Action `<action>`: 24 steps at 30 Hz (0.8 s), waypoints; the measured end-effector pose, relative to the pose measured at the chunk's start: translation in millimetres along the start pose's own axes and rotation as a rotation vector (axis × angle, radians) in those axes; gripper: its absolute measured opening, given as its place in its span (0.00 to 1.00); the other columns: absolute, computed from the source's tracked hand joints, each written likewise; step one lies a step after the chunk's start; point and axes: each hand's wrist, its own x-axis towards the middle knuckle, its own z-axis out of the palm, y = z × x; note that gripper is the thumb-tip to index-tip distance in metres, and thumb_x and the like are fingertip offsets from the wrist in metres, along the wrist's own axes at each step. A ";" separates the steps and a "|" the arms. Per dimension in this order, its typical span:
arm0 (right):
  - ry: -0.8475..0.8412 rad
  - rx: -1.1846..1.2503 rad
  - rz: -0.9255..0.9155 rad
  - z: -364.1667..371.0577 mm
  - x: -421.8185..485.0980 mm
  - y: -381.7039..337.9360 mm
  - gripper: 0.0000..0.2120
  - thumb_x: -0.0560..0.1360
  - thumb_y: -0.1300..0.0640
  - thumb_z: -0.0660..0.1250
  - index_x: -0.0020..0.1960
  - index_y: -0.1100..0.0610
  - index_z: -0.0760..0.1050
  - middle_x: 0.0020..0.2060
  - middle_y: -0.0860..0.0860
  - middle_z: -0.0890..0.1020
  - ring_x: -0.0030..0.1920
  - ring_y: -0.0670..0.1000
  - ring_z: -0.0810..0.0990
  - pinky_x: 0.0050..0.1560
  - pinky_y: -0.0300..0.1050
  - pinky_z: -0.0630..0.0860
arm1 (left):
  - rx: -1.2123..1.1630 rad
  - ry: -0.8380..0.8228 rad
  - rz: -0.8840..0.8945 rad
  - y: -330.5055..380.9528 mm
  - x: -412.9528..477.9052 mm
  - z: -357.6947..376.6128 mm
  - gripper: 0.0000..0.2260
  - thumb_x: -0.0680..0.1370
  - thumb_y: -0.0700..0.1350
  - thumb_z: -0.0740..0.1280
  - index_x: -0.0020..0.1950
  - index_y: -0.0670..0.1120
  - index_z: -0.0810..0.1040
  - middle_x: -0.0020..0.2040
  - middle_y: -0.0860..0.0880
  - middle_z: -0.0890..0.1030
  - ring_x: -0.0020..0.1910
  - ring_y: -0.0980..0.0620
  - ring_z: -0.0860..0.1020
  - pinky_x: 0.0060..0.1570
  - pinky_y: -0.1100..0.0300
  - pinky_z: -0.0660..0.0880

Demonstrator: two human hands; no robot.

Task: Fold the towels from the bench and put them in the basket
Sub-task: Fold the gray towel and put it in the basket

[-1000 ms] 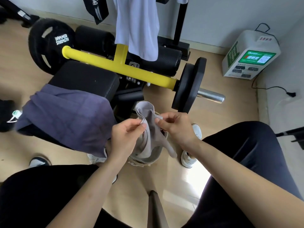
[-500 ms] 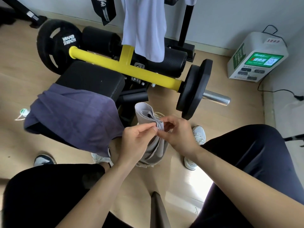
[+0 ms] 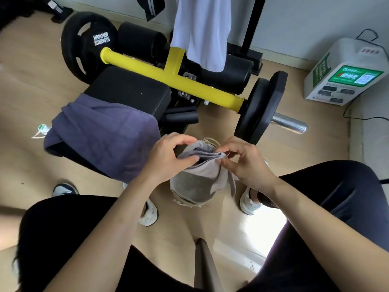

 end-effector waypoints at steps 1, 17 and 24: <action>-0.024 -0.002 -0.010 -0.7 -0.1 0.2 0.08 0.73 0.68 0.72 0.49 0.58 0.83 0.46 0.51 0.81 0.45 0.46 0.79 0.47 0.33 0.73 | -0.028 -0.062 0.011 0.8 0.4 0.5 0.17 0.72 0.47 0.78 0.60 0.52 0.83 0.55 0.55 0.83 0.56 0.58 0.80 0.55 0.60 0.77; -0.174 -0.050 -0.011 -10.0 1.2 6.6 0.04 0.76 0.64 0.71 0.50 0.57 0.82 0.46 0.49 0.83 0.47 0.49 0.82 0.52 0.52 0.80 | -0.047 -0.211 -0.083 -15.2 -10.2 4.3 0.11 0.71 0.39 0.76 0.49 0.52 0.86 0.40 0.53 0.86 0.39 0.53 0.85 0.41 0.51 0.83; -0.103 -0.066 0.032 -16.7 3.0 12.0 0.04 0.77 0.66 0.71 0.49 0.58 0.82 0.44 0.49 0.83 0.45 0.49 0.82 0.51 0.50 0.79 | -0.106 -0.338 0.041 -6.7 -15.7 -7.3 0.17 0.76 0.31 0.70 0.54 0.53 0.83 0.55 0.55 0.82 0.51 0.54 0.83 0.45 0.60 0.81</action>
